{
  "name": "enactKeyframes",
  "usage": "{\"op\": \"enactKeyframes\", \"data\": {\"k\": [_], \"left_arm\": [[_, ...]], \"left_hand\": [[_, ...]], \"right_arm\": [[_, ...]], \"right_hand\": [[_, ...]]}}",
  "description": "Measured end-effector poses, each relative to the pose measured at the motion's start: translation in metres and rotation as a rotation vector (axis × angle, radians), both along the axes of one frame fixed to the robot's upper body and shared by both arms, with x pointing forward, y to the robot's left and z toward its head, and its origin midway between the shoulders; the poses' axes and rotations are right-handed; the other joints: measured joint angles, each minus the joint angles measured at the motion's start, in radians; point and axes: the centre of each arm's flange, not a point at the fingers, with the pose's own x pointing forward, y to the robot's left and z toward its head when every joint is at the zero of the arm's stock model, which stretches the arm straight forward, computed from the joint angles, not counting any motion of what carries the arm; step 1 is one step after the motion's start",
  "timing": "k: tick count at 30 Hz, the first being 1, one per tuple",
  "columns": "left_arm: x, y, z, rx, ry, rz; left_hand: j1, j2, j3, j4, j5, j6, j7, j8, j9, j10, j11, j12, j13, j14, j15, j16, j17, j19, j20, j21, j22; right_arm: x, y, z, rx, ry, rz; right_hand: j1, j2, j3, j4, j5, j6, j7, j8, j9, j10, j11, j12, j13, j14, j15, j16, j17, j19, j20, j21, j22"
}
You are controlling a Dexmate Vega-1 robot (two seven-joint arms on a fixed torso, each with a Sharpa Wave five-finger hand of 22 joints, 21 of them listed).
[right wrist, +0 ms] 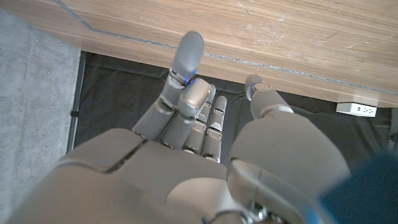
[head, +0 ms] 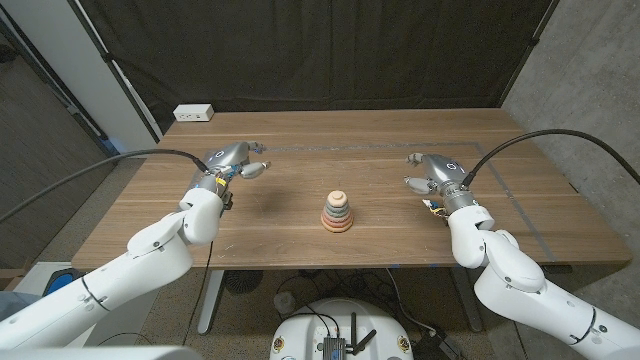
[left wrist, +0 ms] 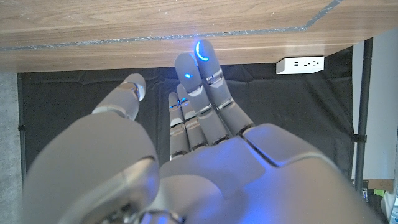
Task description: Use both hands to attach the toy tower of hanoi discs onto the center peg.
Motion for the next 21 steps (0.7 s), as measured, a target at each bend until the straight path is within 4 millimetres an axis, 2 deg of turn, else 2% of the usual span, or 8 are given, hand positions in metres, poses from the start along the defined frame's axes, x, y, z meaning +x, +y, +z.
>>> {"op": "enactKeyframes", "data": {"k": [5, 8, 21], "left_arm": [[0.004, -0.001, -0.002, -0.005, 0.001, 0.008], [0.005, -0.001, -0.003, -0.010, 0.000, 0.011], [0.012, 0.000, -0.013, -0.014, 0.002, 0.022]], "left_hand": [[0.000, 0.000, 0.000, 0.000, 0.000, -0.005, -0.005, 0.000, 0.000, -0.005, -0.005, 0.000, 0.000, 0.000, 0.000, 0.000, 0.000, 0.000, 0.000, 0.000, 0.000], [0.000, 0.000, 0.000, 0.000, 0.000, -0.005, -0.005, 0.000, 0.000, -0.005, -0.005, 0.000, 0.000, 0.000, 0.000, 0.000, 0.000, 0.000, 0.000, 0.000, 0.000], [0.000, 0.000, 0.000, 0.000, 0.000, -0.008, -0.002, 0.000, 0.000, -0.005, -0.005, 0.005, -0.004, 0.000, 0.000, 0.000, 0.000, 0.000, 0.000, 0.000, 0.000]], "right_arm": [[0.004, -0.006, -0.003, -0.003, -0.013, -0.018], [0.008, -0.010, -0.006, -0.007, -0.011, -0.029], [0.018, -0.023, -0.015, -0.008, -0.011, -0.039]], "right_hand": [[-0.009, -0.009, 0.000, 0.000, 0.000, 0.001, 0.012, -0.004, -0.002, -0.037, 0.006, -0.014, -0.005, -0.018, 0.011, -0.006, -0.005, 0.000, 0.000, -0.008, 0.002], [-0.009, -0.009, 0.000, 0.000, 0.000, 0.001, 0.012, -0.006, -0.005, -0.037, 0.006, -0.014, -0.007, -0.020, 0.013, -0.007, -0.005, -0.007, 0.007, -0.008, 0.002], [-0.009, -0.009, 0.000, 0.000, 0.006, -0.003, 0.008, -0.018, -0.005, -0.029, 0.006, -0.010, -0.015, -0.038, 0.020, -0.015, -0.009, -0.007, 0.007, -0.008, 0.002]]}}
